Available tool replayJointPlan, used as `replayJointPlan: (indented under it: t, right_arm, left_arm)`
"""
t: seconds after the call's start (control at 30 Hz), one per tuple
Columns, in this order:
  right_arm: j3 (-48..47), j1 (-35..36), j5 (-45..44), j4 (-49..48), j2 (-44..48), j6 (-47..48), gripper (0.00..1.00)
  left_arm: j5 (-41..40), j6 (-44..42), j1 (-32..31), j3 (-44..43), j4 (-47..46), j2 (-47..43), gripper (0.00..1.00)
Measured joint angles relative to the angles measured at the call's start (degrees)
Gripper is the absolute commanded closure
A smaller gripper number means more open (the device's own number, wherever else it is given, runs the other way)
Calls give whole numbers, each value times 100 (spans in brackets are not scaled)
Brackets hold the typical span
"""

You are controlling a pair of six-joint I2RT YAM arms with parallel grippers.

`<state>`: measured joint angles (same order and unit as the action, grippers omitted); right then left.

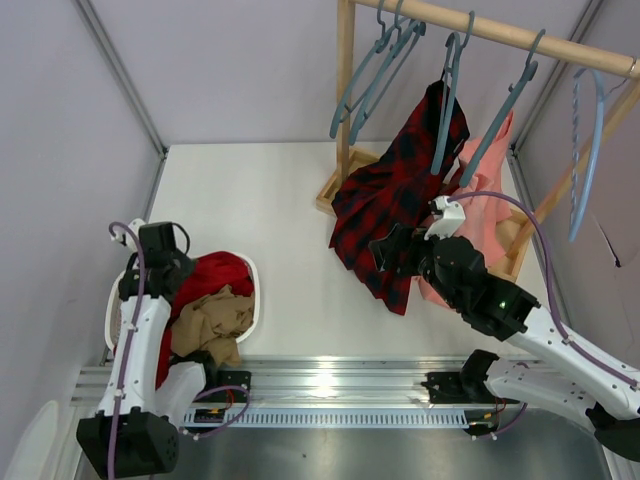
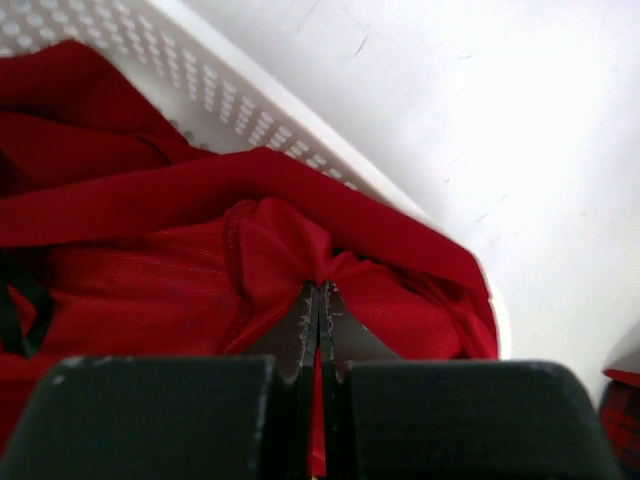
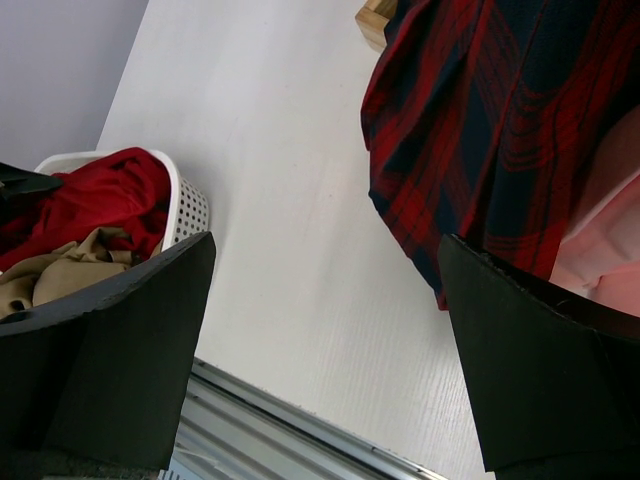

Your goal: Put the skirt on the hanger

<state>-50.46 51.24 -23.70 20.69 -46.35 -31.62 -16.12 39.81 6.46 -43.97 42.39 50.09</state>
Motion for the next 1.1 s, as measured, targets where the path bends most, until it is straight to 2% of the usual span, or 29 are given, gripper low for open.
replayJointPlan:
  t: [0.17,0.43,0.63,0.9,1.1]
  right_arm:
    - [0,0,-35,0,0,-39,1]
    - [0,0,-37,-31,-22,-35,1]
    - [0,-7,-31,-68,-33,-37,1]
    - [0,-7,-15,-85,85,-37,1]
    - [0,-4,275,-238,146,-9,1]
  left_arm:
    - [-2,-313,2,-752,273,-229,100]
    - [168,-1051,13,-3383,538,-166,100]
    - [931,-1390,24,-5355,501,444,100]
    - [2079,-1480,-201,-8172,553,1862,100]
    - [2629,-1394,-918,-8500,407,2157,100]
